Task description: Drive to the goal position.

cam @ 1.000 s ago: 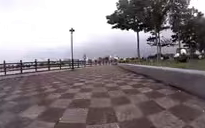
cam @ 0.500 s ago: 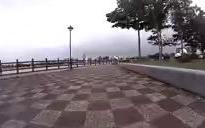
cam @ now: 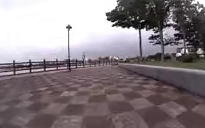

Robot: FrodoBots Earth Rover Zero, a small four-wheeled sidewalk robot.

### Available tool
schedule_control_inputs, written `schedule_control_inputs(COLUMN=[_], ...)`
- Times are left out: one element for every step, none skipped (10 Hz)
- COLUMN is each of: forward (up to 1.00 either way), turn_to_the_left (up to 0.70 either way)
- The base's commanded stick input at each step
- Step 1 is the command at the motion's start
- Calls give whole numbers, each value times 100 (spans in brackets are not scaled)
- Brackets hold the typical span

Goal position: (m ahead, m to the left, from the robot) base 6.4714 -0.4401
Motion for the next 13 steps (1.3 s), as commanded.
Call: schedule_control_inputs(forward=[100, 100, 100, 100, 100, 100, 100, 100, 100, 100, 100, 100, 100], turn_to_the_left=[0, 0, 0, 0, 0, 0, 0, 0, 0, 0, 0, 0, 0])
